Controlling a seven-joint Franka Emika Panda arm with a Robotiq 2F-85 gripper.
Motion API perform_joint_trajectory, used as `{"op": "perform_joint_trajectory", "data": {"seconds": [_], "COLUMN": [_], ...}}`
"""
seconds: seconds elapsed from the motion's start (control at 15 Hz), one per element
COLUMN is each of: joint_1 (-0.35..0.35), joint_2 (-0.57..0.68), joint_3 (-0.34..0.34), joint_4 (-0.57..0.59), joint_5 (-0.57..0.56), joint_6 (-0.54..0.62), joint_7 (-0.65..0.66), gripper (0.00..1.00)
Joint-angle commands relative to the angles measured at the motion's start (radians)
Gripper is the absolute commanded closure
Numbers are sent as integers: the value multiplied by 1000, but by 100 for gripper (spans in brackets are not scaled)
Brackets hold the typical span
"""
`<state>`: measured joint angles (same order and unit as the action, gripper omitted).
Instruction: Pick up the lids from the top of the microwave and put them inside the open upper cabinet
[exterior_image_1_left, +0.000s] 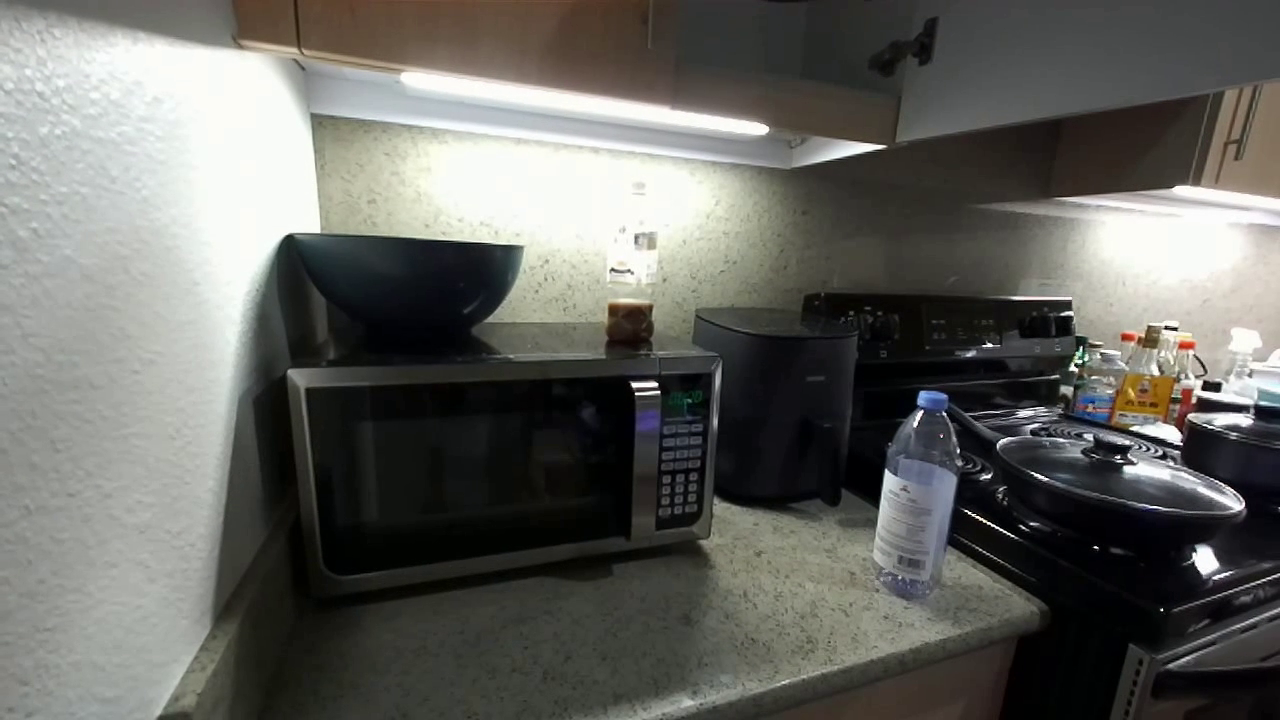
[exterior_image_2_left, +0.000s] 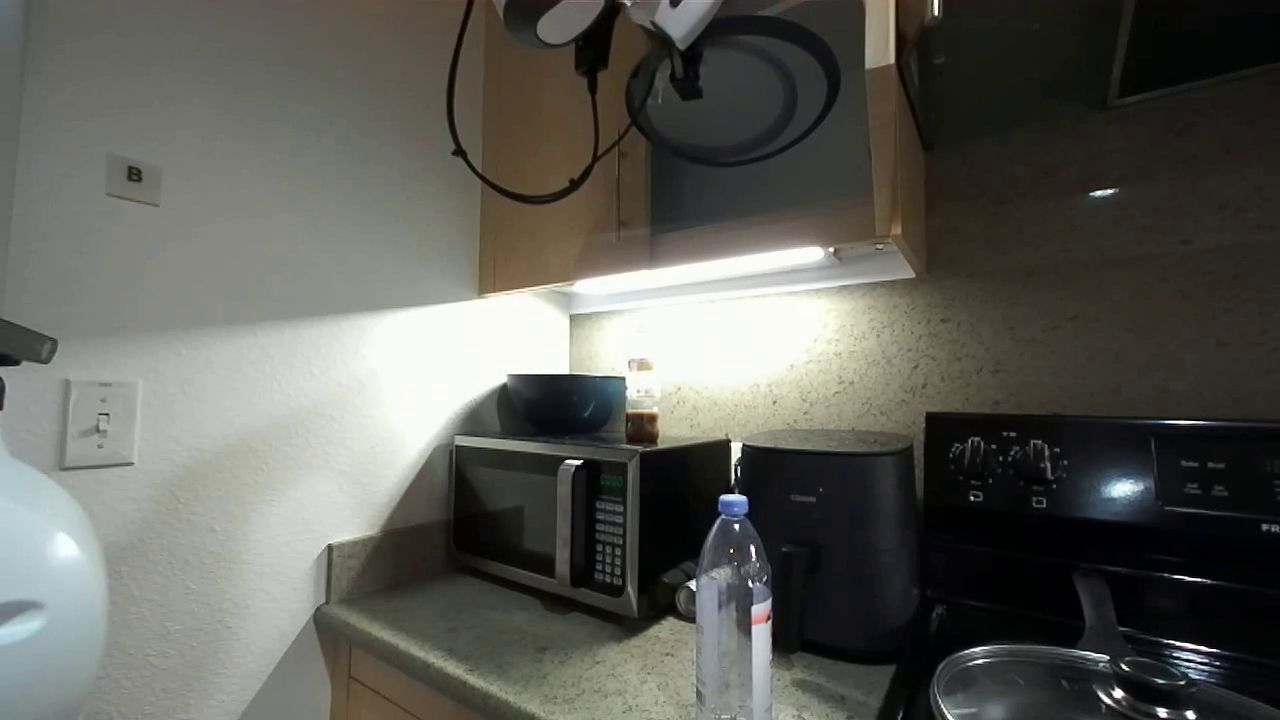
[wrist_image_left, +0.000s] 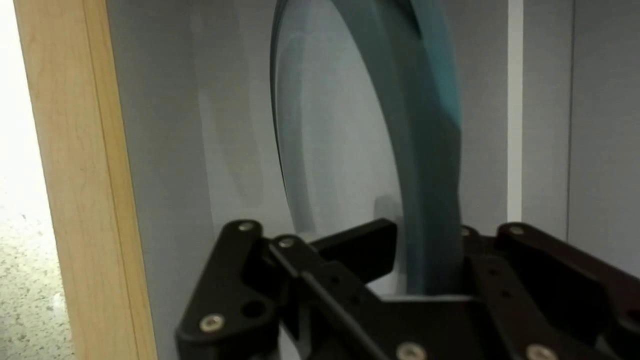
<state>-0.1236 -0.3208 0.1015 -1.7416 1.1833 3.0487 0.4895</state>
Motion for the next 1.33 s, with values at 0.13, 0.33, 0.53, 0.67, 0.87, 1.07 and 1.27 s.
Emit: {"op": "perform_joint_trajectory", "data": {"seconds": [0.13,0.33,0.53,0.67,0.87,1.07,1.27], "joint_1": [69,68,46,41,35,44,48], "joint_2": [139,223,280,308,341,382,356], "joint_3": [-94,-128,-137,-148,-161,-166,-161], "joint_4": [148,223,266,281,283,316,290], "joint_5": [10,8,-28,-65,-193,-281,-243], "joint_6": [-116,-209,-265,-282,-291,-298,-264], "joint_7": [20,47,122,190,338,446,374], "gripper": [100,100,100,100,100,100,98]}}
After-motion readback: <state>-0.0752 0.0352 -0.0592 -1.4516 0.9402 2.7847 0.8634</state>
